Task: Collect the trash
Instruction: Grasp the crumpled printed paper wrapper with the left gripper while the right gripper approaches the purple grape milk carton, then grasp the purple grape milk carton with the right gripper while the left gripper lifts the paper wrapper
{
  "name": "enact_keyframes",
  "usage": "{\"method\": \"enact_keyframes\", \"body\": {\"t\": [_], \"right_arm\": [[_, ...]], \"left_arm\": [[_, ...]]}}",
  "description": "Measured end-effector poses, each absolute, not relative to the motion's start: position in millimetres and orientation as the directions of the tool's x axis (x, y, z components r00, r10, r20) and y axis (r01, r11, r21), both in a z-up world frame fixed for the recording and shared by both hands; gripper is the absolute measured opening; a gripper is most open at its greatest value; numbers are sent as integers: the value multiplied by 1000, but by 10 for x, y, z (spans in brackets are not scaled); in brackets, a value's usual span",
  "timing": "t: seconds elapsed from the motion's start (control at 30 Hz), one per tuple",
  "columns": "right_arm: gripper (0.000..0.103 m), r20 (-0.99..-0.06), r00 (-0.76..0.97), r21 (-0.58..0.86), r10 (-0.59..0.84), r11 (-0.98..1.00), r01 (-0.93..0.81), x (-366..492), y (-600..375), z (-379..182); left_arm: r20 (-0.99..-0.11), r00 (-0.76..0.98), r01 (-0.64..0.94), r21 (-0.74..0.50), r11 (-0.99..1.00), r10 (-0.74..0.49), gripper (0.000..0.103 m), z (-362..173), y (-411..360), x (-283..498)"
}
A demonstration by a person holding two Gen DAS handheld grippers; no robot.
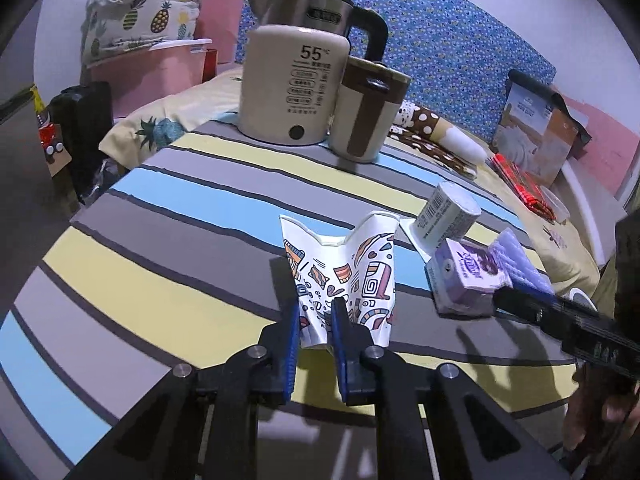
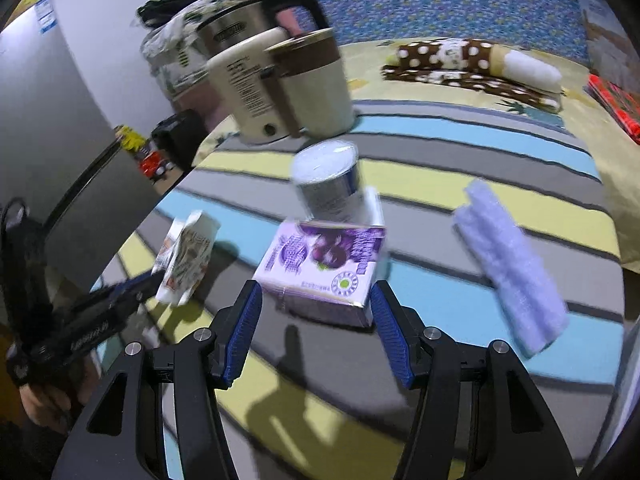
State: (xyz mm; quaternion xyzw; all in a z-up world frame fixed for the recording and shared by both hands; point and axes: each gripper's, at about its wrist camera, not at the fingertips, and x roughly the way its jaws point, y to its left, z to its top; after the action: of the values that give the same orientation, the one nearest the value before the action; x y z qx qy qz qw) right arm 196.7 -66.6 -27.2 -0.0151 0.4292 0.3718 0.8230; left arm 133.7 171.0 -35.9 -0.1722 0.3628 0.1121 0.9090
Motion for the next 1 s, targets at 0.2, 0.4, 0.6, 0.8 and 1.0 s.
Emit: {"method": "enact_keyframes", "body": {"t": [0.2,0.4,0.6,0.8,1.0], "right_arm": [[59,-714,330,255,618,667,-700,1678,-585,-201],[60,-686,435,166,583,708,-687,1824,-637,-106],[60,-718,374,161,587,663,-731,2047,-537,-240],[61,-736,337,151,588,627,-765,1900,-465,-276],[61,-754,405,70,517,677,-733,1816,-369,-294]], "left_arm": [[-690,719,-341,-245,908,84,16,-352,1785,1196],[-693,717,-338,-255,906,72,16,-378,1811,1148],[-695,716,-330,-258,908,62,16,-396,1818,1172],[-699,713,-321,-256,912,56,16,-422,1795,1189],[-700,713,-305,-250,919,46,16,-428,1741,1206]]}}
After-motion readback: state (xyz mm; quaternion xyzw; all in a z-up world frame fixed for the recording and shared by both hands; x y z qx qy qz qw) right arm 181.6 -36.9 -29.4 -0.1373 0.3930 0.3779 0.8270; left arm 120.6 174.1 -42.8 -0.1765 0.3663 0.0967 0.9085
